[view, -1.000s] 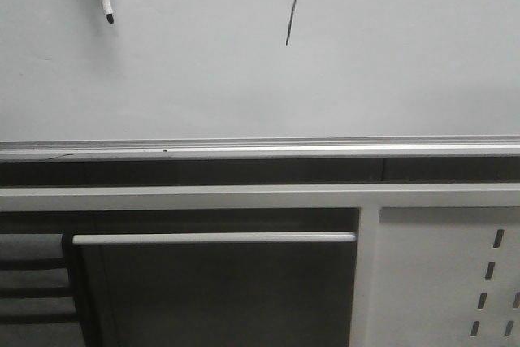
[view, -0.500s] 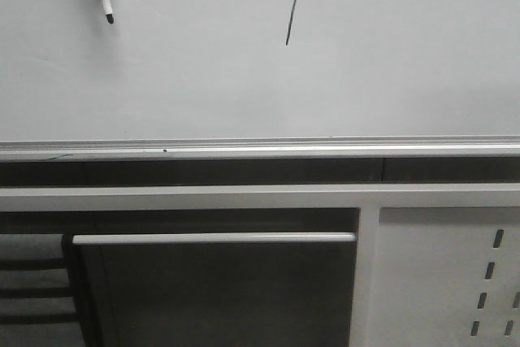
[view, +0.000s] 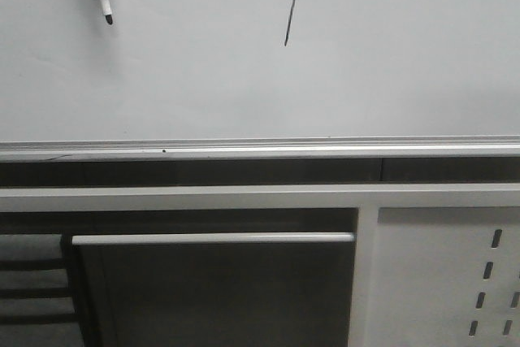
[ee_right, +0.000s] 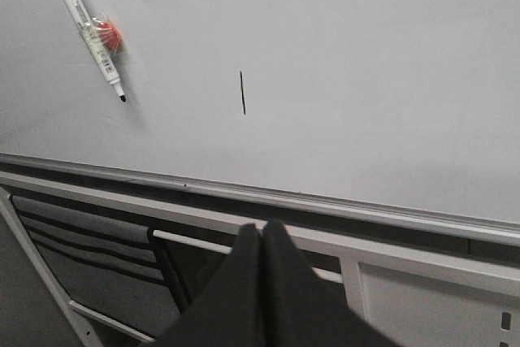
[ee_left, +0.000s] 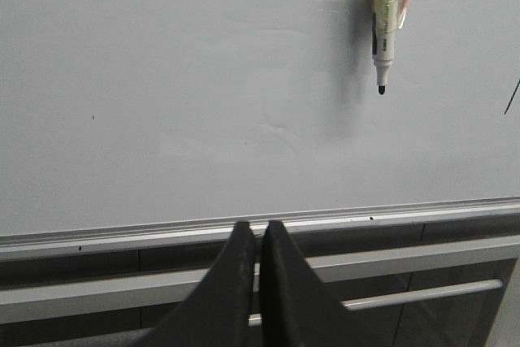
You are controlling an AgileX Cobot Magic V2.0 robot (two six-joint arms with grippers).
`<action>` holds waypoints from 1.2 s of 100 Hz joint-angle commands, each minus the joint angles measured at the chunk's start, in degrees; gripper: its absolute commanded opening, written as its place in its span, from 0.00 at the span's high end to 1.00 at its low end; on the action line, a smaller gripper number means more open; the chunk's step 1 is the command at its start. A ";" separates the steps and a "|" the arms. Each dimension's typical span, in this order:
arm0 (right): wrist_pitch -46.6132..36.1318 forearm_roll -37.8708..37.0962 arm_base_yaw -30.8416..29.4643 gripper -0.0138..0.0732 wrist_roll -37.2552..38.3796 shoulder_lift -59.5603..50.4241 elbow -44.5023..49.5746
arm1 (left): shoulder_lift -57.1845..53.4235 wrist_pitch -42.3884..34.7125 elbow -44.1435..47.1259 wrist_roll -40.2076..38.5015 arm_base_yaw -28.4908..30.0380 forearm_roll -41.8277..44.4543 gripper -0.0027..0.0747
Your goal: Write number 1 on whiteboard
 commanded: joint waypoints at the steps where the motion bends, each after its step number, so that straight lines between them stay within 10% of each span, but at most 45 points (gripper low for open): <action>1: -3.68 1.14 -0.43 0.92 -0.20 -0.45 -1.38 | -1.35 -3.27 2.42 -0.64 0.01 -0.70 0.99; 79: -4.71 0.40 -0.43 0.92 -0.20 -0.45 -1.15 | -1.25 -3.29 2.32 -0.64 0.01 -0.70 0.99; 120: -16.41 -34.21 -11.02 0.92 23.09 1.21 7.56 | -1.25 -3.29 2.32 -0.64 0.01 -0.70 0.99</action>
